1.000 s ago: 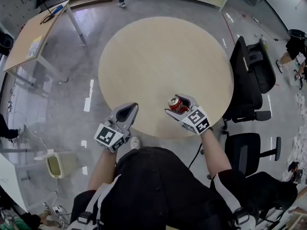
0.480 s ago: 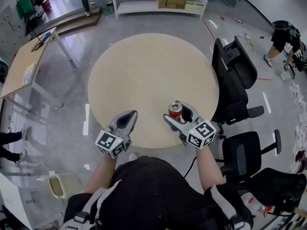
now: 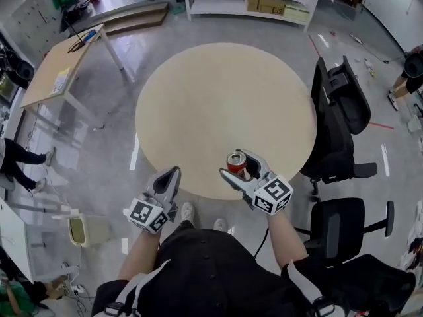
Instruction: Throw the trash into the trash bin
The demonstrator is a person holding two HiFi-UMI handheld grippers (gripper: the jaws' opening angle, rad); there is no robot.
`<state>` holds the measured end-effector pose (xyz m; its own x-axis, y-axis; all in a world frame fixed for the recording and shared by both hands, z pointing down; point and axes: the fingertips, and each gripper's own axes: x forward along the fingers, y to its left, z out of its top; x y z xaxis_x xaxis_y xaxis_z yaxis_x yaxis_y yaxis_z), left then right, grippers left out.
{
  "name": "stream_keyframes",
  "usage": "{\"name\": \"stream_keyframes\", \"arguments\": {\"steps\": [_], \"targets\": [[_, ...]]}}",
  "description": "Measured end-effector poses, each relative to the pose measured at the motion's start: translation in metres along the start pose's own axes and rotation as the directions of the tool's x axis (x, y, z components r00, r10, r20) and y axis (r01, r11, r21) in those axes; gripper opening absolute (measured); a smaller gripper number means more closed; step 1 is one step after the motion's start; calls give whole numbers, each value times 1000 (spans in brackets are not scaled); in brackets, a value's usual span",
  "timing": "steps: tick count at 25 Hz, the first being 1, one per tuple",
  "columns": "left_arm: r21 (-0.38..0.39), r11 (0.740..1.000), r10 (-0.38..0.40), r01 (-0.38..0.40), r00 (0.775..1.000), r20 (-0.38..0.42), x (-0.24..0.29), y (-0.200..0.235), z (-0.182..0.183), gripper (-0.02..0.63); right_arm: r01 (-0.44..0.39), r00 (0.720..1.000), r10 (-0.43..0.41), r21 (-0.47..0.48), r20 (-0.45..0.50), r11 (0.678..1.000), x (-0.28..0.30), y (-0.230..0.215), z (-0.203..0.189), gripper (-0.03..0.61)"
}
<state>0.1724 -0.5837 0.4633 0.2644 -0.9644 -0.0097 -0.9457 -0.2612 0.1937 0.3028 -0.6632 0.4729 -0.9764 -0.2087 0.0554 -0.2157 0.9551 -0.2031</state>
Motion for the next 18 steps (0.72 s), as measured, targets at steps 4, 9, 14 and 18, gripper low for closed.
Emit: {"name": "stream_keyframes", "arguments": {"steps": [4, 9, 14, 18], "targets": [[-11, 993, 121, -121, 993, 12, -39, 10, -1, 3, -130, 991, 130, -5, -41, 991, 28, 26, -10, 335], [-20, 943, 332, -332, 940, 79, -115, 40, 15, 3, -299, 954, 297, -26, -47, 954, 73, 83, -1, 336], [-27, 900, 435, -436, 890, 137, -178, 66, 30, 3, -371, 928, 365, -80, -76, 925, 112, 136, 0, 336], [-51, 883, 467, -466, 865, 185, -234, 81, 44, 3, -457, 888, 452, -56, -85, 888, 144, 193, 1, 336]]}}
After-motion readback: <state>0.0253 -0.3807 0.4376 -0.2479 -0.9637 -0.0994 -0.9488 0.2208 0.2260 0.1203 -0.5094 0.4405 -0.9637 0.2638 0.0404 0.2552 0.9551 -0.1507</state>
